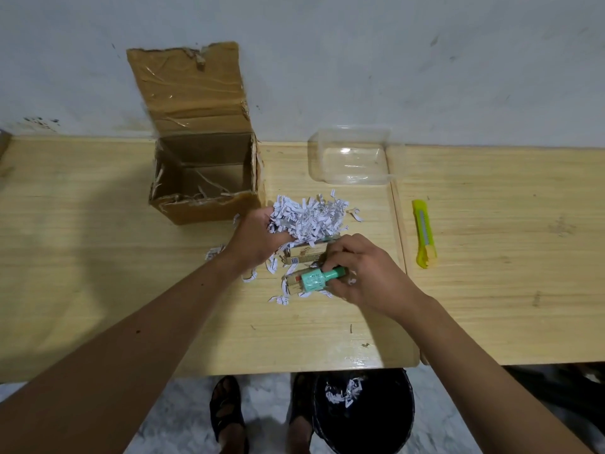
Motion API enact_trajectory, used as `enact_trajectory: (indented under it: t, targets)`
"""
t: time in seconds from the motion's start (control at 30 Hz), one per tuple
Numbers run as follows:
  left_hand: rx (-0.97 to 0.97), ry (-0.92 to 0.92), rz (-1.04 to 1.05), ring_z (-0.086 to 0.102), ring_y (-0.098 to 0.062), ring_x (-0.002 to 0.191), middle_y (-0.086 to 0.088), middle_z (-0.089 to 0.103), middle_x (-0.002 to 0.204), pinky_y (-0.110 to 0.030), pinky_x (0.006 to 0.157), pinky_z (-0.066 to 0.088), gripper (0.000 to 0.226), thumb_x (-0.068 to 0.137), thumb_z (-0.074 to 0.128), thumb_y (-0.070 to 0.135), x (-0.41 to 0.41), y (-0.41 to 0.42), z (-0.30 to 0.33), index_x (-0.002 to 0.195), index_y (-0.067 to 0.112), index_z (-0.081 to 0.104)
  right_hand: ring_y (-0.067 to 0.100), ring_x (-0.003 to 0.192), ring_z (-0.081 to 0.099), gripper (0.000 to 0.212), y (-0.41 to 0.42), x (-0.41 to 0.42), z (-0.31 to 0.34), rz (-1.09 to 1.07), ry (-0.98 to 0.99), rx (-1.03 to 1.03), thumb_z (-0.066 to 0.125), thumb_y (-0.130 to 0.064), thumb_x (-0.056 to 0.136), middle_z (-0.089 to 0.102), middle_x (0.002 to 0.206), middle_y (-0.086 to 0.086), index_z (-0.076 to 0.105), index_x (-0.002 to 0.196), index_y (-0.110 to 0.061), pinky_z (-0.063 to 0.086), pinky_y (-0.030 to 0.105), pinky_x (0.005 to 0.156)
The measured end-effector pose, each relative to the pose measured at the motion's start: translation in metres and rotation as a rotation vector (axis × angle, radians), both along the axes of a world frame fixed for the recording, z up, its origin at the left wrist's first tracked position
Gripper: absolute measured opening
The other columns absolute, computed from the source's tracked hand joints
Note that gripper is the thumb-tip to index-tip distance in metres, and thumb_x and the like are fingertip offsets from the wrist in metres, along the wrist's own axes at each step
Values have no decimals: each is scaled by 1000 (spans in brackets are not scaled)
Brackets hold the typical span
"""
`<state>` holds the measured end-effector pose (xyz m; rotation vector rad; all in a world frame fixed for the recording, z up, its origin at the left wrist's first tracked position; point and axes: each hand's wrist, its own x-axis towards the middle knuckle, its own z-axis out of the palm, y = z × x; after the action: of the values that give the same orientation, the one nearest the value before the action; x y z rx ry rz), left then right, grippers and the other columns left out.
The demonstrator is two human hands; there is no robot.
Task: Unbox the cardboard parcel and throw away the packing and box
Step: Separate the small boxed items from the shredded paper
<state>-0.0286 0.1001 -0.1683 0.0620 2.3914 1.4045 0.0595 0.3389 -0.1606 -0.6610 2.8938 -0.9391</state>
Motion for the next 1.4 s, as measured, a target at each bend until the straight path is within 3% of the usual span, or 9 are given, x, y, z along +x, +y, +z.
enact_trajectory:
  t: [0.17,0.27,0.47,0.67,0.77,0.9,1.07,1.3,1.4]
  targets:
    - [9,8,-7,74,-28,78,-11,79,88,-44,72,59,18,81,83,5,0,0,1,95,11,73,2,103,64,29,1,-1,15,-30,-81,-168,88,-15,74,73,108,-5,80,101,-17,54,22,89]
    - [24,-5,-13,72,-21,76,-7,79,86,-37,72,57,18,82,82,4,0,2,2,93,14,73,0,103,66,27,3,-1,27,-94,-145,-246,90,-16,76,70,108,-19,80,101,-20,52,19,90]
    - [8,-21,-7,56,-12,57,-13,74,76,-27,59,43,20,82,79,-1,0,2,2,82,15,68,14,93,71,24,28,-4,55,-204,-139,-375,88,-9,79,76,100,-5,80,100,-16,54,26,83]
    - [20,-5,-25,74,-21,86,-6,79,93,-40,83,58,27,80,87,9,-1,0,-2,102,6,72,23,95,72,24,86,-29,59,-445,-156,-441,88,-13,80,78,100,-3,79,100,-22,57,34,92]
    - [23,-8,-30,75,-23,89,-7,79,95,-43,85,59,30,80,87,11,-1,0,-4,105,5,72,23,99,73,23,106,-47,45,-542,-185,-393,87,-17,81,78,102,-4,79,102,-23,59,31,92]
    - [31,-31,-21,53,1,51,14,67,60,-19,55,41,25,82,84,5,0,3,-1,78,21,65,18,100,73,24,113,-70,23,-573,-188,-294,85,-17,83,78,105,-3,79,106,-19,53,9,82]
    - [63,-77,8,49,5,45,21,63,53,-11,50,37,27,84,79,1,2,4,4,78,22,63,6,96,69,25,101,-84,3,-525,-211,-208,84,-16,85,76,108,-3,78,109,-20,46,-1,77]
    - [73,-82,19,57,7,52,13,71,66,-9,53,42,22,83,81,5,2,5,8,85,22,67,5,101,64,28,91,-70,4,-516,8,-91,85,-17,83,76,109,-4,78,110,-18,39,0,87]
    - [54,-77,11,54,6,48,14,67,62,-14,53,40,24,84,81,5,2,5,9,81,22,65,-2,91,64,24,74,-52,20,-458,67,-227,84,-10,83,75,101,-8,78,106,-17,45,8,88]
